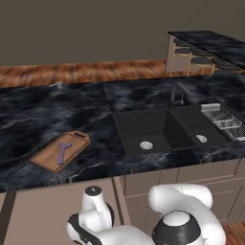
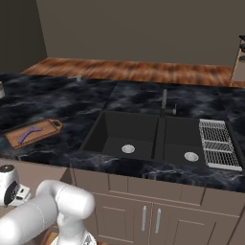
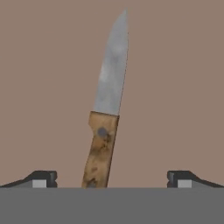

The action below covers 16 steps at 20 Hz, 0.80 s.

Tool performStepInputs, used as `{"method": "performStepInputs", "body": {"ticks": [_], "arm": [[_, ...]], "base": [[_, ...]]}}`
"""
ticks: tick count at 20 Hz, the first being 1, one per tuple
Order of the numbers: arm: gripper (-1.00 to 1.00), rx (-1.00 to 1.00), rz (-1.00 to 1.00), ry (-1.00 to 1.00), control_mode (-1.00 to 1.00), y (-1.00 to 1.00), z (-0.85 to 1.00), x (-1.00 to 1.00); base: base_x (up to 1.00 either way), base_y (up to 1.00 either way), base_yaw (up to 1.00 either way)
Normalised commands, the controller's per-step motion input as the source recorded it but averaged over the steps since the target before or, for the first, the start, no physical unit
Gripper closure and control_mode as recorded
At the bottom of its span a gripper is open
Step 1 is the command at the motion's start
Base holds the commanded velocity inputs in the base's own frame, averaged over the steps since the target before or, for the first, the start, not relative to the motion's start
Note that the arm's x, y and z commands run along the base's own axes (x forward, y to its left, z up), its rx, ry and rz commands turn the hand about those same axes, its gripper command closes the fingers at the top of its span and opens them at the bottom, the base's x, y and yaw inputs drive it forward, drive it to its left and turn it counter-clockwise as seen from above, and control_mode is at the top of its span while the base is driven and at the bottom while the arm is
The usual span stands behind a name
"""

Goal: Open the drawer on the left and place the cutting tools on the cutting board.

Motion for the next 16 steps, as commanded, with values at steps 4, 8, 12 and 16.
{"method": "performStepInputs", "body": {"ticks": [4,8,12,16], "arm": [[-1.00,0.00,0.00,0.00,-1.00,0.19,-0.26,0.00],[-1.00,0.00,0.00,0.00,-1.00,0.10,-0.26,0.00],[-1.00,0.00,0.00,0.00,-1.00,0.07,-0.29,0.00],[-1.00,0.00,0.00,0.00,-1.00,0.00,-0.46,0.00]], "base": [[0.00,0.00,0.00],[0.00,0.00,0.00],[0.00,0.00,0.00],[0.00,0.00,0.00]]}}
